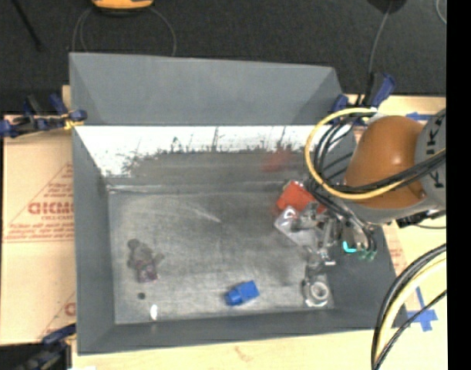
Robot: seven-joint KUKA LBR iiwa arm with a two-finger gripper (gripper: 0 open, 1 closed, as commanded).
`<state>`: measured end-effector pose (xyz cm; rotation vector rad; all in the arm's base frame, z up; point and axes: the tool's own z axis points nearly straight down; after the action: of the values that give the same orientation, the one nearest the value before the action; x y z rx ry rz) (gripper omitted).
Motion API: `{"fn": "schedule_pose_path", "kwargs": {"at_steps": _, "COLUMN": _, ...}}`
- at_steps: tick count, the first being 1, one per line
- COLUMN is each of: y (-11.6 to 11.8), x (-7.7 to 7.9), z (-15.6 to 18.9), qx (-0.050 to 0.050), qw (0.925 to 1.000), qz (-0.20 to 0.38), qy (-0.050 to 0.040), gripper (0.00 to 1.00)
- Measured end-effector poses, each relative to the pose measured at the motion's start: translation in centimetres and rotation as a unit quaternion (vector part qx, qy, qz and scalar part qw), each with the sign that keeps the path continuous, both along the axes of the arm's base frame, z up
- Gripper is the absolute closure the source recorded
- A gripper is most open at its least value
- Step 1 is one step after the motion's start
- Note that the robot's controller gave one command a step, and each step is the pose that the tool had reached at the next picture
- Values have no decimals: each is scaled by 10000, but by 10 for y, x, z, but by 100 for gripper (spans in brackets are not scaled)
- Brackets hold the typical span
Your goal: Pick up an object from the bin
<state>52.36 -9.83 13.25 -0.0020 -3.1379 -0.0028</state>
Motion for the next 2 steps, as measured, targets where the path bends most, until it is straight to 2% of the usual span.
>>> {"fn": "schedule_pose_path", "kwargs": {"at_steps": 1, "y": 55, "x": -44, "z": -57, "qx": -45, "qw": 9749, "qz": 2223, "qy": -149, "gripper": 0}}
{"fn": "schedule_pose_path", "kwargs": {"at_steps": 2, "y": 122, "x": -43, "z": -58, "qx": -30, "qw": 9871, "qz": 1595, "qy": -140, "gripper": 0}}
